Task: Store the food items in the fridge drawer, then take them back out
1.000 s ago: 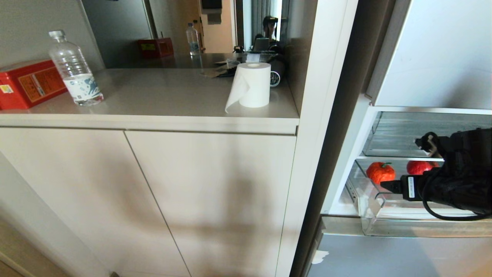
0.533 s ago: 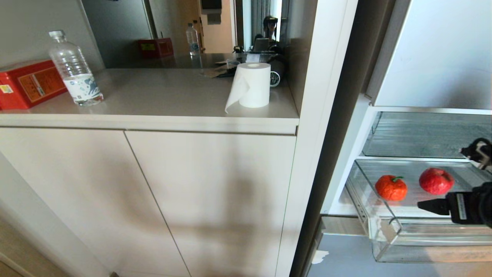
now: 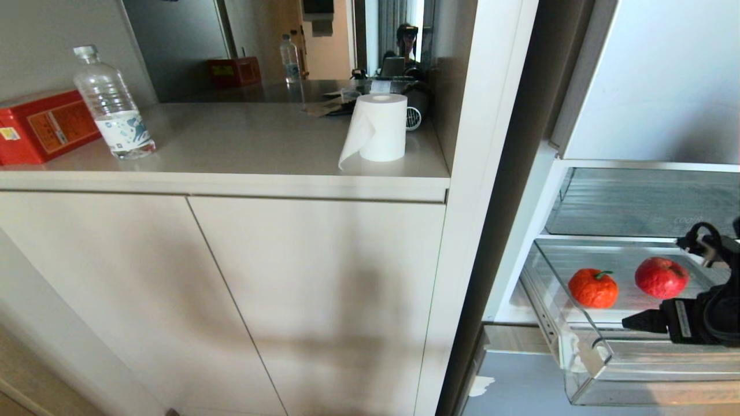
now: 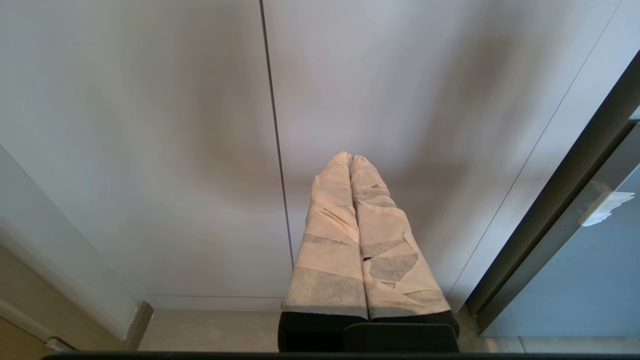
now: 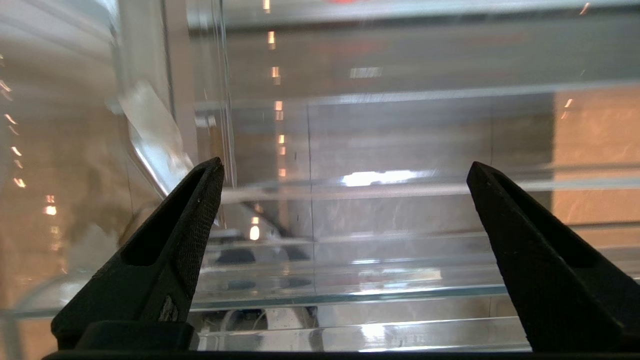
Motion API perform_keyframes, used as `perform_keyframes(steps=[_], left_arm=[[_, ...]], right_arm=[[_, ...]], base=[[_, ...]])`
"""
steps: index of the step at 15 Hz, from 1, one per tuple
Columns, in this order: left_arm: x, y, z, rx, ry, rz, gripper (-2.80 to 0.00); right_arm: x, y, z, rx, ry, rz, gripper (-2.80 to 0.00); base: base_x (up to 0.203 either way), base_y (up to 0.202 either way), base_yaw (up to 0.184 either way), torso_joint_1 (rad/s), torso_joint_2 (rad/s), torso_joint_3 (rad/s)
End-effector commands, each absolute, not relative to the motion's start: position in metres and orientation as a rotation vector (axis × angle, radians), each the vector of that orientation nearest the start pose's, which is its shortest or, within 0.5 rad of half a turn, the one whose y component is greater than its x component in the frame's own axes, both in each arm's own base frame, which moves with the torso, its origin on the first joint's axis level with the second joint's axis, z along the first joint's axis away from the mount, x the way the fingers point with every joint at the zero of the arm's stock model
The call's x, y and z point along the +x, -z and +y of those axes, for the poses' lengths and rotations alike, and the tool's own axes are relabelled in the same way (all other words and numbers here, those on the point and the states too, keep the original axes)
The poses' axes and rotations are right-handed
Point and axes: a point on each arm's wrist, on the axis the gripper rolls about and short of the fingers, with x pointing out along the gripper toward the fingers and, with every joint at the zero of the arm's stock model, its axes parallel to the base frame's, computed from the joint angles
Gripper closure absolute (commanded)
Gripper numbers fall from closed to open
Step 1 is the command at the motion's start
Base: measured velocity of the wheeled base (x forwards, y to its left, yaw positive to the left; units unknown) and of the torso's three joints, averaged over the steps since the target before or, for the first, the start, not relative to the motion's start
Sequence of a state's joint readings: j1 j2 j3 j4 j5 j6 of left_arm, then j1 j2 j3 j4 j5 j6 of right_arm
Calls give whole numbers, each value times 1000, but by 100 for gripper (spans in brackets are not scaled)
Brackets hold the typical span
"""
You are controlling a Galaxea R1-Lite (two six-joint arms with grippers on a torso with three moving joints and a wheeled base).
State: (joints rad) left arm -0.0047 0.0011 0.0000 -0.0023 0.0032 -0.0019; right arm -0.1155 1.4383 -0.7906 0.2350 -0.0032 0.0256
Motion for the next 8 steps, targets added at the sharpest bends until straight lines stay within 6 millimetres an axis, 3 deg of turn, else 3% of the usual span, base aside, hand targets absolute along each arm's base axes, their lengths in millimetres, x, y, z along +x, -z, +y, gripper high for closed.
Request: perform_keyframes(steps=[1, 6, 8], left_arm=[[-23, -76, 0, -3, 2, -1, 0], [-23, -76, 0, -2, 2, -2, 0], [-23, -76, 0, -2, 2, -2, 0]], right_arm=[[202, -163, -24, 78, 125, 922, -280], [164, -169, -23, 50, 129, 860, -280], [171, -166, -24, 49, 129, 883, -280]], base=[[0, 0, 0, 0, 0, 0], [0, 0, 0, 0, 0, 0], [0, 0, 0, 0, 0, 0]])
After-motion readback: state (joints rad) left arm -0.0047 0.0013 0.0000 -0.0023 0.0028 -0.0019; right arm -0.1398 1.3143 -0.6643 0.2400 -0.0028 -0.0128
